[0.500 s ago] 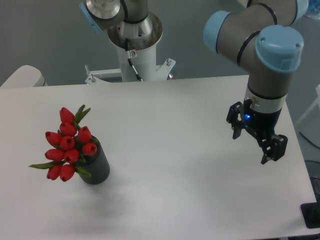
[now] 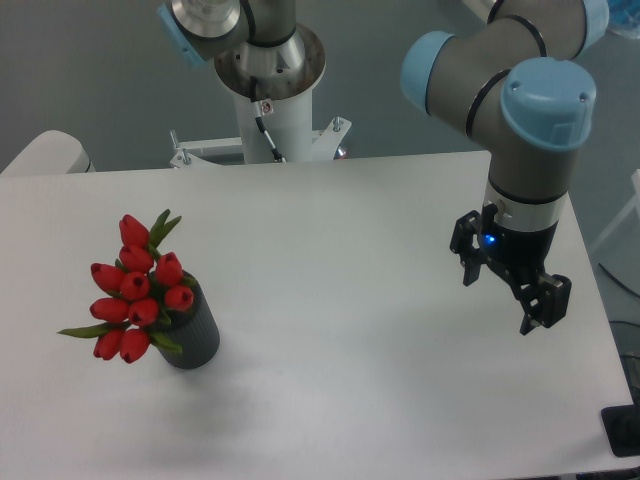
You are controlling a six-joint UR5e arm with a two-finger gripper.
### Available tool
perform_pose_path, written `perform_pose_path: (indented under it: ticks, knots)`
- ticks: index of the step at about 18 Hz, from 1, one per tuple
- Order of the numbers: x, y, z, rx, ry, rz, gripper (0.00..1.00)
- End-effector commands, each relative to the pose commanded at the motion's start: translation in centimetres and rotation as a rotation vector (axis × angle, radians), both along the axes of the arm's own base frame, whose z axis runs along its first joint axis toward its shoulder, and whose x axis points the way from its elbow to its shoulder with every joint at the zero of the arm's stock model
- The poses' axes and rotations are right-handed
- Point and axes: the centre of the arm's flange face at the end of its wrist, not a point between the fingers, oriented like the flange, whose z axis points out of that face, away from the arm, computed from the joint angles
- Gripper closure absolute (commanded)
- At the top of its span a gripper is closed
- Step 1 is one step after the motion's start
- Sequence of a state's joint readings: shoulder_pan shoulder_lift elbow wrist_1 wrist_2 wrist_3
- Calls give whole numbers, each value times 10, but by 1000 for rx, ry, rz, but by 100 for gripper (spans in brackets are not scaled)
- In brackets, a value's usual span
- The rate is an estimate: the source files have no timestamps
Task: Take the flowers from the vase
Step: 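Move the open gripper across the table toward the red tulips in the vase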
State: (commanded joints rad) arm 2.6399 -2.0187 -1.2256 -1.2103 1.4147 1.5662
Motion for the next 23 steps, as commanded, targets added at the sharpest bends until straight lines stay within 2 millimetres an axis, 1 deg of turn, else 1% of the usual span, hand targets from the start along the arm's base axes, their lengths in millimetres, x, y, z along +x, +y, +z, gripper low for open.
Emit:
perform_pose_path:
  ticks: [2,3,7,10,13,15,16,17,22,23]
  knots:
    - [4,0,-5,39,-40,39,0]
    - [6,1,-3,58,-42,57,0]
    - [20,7,-13,70,-81,83,0]
    - [44,5,-26,152,-198,120,0]
    - [65,-2,-41,233,-270,135,0]
    - [85,-8,-44,295,-350,193,0]
    - [93,-9,-50,322,-398,212,0]
    - [101,-10,-61,334,-445,217,0]
    - [156,-23,-67,406,-567,197,0]
    - [166,-25,-63,443,-590,184,0]
